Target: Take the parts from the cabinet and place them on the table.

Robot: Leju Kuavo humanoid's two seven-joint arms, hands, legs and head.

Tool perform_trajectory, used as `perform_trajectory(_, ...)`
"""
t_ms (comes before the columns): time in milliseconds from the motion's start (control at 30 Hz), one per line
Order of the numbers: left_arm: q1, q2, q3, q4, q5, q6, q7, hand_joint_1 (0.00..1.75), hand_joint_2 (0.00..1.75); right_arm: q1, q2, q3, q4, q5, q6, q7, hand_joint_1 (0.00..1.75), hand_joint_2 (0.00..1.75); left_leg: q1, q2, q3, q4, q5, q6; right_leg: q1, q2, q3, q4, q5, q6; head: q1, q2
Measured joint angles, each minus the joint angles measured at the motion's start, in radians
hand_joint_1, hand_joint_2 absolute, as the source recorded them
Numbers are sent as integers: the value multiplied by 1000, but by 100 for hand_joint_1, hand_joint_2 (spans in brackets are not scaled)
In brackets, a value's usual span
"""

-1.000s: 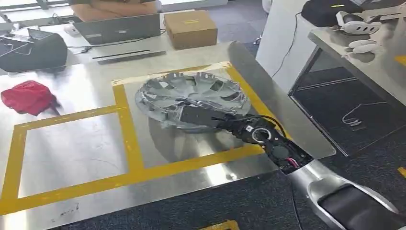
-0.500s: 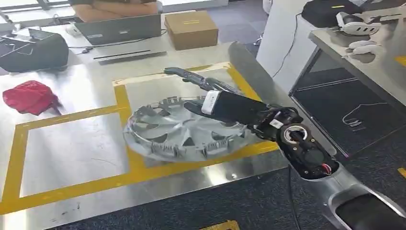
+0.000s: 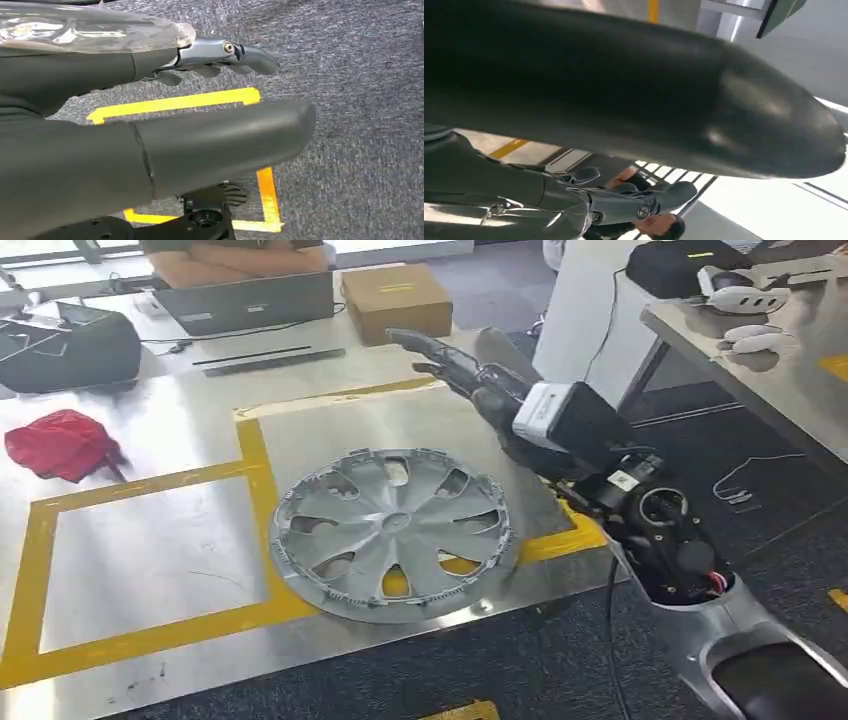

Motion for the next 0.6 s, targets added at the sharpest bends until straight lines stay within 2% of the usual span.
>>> perform_trajectory(400,-6,-2,0,0,-11,-4,0,0,0,3,-34,-24,-34,-41,-18,26,0,0,0,0,2,0,0,0,0,0,2,0,0,0,-5,0)
perform_trajectory(500,-9,-3,0,0,-14,-3,3,0,0,8,-37,-35,-39,-113,-20,25,0,0,0,0,3,0,0,0,0,0,3,0,0,0,-5,0)
perform_trajectory(600,-11,-5,0,0,-16,-1,6,0,0,14,-42,-57,-36,-265,-19,25,0,0,0,0,3,0,-1,0,0,0,3,0,0,0,-7,0)
